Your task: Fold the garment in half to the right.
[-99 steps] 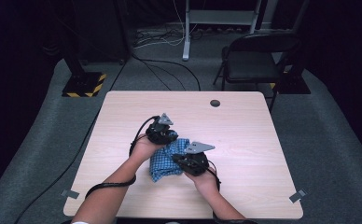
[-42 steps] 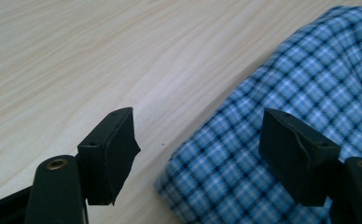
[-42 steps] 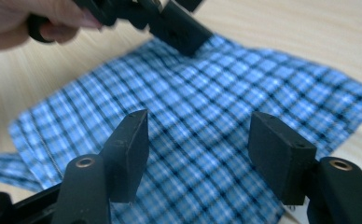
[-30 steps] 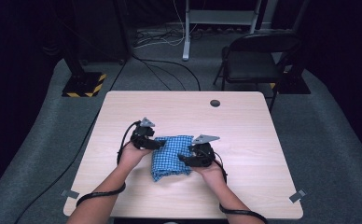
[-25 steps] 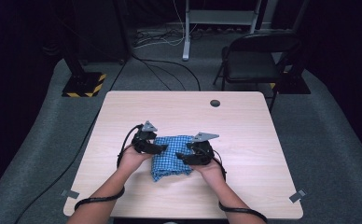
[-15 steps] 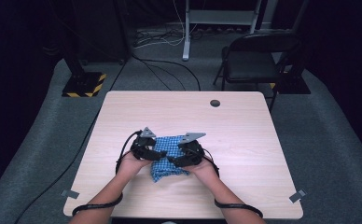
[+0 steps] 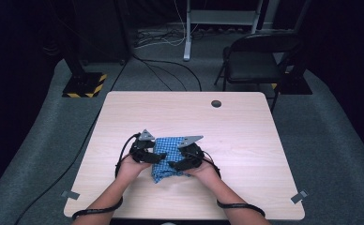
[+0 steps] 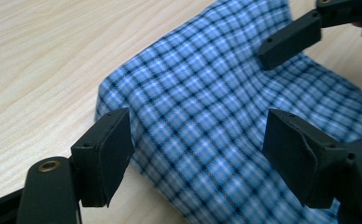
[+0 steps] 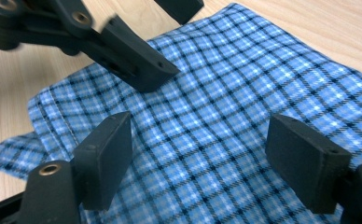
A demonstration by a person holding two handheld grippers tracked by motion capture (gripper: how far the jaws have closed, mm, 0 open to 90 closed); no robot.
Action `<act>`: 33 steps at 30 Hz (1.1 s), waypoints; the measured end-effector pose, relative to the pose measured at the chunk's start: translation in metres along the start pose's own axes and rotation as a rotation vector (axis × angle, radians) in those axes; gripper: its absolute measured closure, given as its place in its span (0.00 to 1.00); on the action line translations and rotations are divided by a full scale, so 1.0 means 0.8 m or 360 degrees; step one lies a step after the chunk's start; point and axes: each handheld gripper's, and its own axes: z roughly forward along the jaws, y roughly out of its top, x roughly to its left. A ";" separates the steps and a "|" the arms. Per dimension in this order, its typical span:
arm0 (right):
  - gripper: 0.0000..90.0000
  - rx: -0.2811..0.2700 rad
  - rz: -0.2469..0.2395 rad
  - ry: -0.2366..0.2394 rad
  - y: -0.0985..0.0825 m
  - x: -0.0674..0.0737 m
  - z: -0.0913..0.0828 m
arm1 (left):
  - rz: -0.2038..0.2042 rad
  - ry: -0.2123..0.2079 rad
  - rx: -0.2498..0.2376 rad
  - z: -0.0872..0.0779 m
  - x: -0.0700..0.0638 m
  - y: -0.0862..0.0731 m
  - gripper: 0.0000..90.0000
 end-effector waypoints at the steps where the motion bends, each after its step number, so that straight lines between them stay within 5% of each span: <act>1: 0.24 0.0006 -0.0004 0.0001 0.000 0.000 -0.001 | 0.0007 -0.0003 -0.0003 -0.002 -0.003 0.000 0.26; 7: 0.23 0.0027 0.0026 0.0003 -0.005 -0.003 -0.002 | 0.0027 -0.0013 0.0043 -0.002 -0.015 -0.006 0.25; 19: 0.24 -0.0018 -0.0039 -0.0034 0.014 -0.002 -0.014 | 0.0020 -0.0009 0.0066 0.004 -0.016 -0.016 0.25; 25: 0.24 -0.0022 0.0089 -0.0017 0.009 -0.017 -0.001 | 0.0028 -0.0008 0.0073 0.006 -0.015 -0.019 0.25; 33: 0.24 0.0004 0.0144 -0.0047 0.001 -0.033 0.004 | 0.0040 0.0004 0.0079 0.005 -0.018 -0.020 0.25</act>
